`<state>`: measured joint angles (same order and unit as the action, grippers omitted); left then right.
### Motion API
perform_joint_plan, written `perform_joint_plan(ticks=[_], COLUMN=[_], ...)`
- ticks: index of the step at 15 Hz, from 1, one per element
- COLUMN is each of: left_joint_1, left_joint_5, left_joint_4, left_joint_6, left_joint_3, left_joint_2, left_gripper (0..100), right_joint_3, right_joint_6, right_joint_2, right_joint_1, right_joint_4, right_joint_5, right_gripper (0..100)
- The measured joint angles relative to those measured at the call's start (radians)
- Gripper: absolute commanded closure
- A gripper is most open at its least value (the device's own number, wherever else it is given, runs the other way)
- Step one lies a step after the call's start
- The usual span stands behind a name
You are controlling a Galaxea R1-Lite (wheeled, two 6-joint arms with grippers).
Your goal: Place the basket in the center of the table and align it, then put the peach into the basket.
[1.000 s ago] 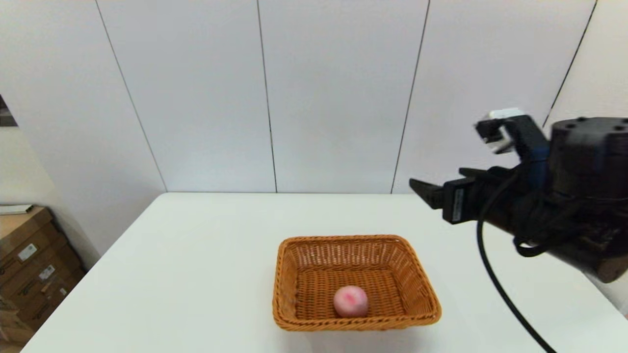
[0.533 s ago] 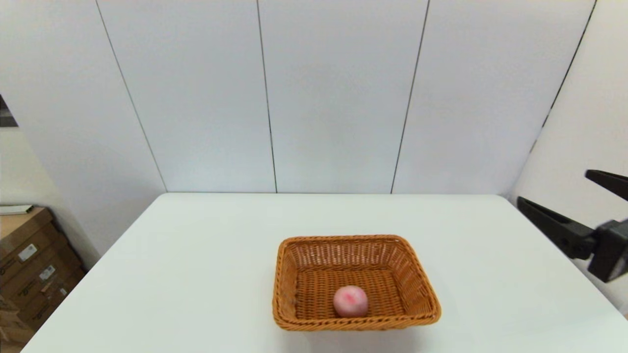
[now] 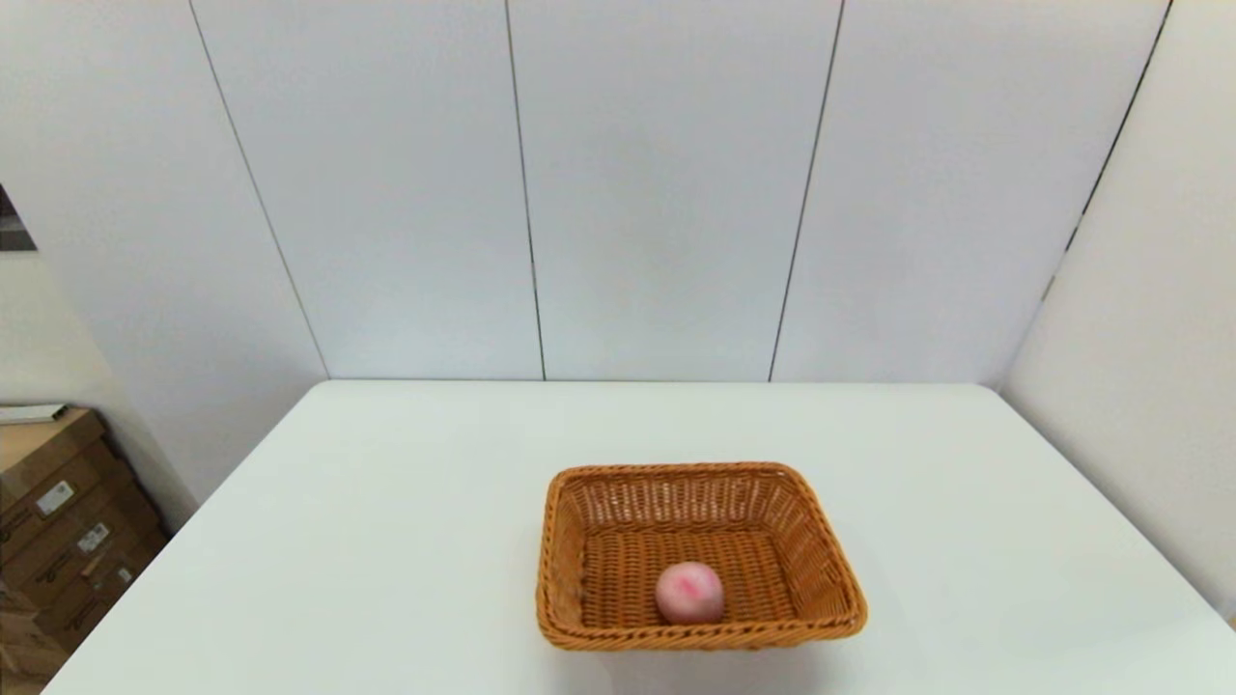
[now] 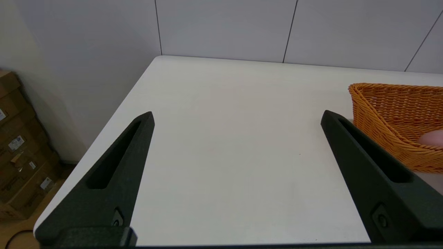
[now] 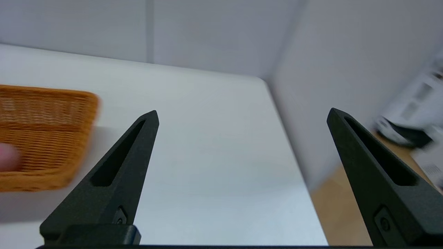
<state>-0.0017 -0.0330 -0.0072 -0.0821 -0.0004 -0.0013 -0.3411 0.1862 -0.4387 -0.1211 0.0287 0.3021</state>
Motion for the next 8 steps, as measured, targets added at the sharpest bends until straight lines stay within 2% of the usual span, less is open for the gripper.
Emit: perform_joint_plan(ticks=[3, 5, 6, 8], left_joint_1=[0.000, 0.000, 0.000, 0.000], left_joint_5=[0.000, 0.000, 0.000, 0.000], left_joint_4=[0.000, 0.000, 0.000, 0.000], left_joint_6=[0.000, -0.001, -0.001, -0.001], left_joint_3=[0.000, 0.000, 0.000, 0.000], left_joint_2=[0.000, 0.000, 0.000, 0.000], left_gripper=[0, 0, 0, 0], right_joint_3=[0.038, 0.066, 0.078, 0.107], right_joint_6=[-0.017, -0.081, -0.120, -0.157], right_joint_2=[0.148, 0.205, 0.237, 0.300], right_joint_1=[0.110, 0.128, 0.128, 0.125], right_joint_4=[-0.103, -0.109, -0.115, -0.121], right_joint_5=[0.000, -0.002, -0.018, -0.077], right_gripper=[0, 0, 0, 0])
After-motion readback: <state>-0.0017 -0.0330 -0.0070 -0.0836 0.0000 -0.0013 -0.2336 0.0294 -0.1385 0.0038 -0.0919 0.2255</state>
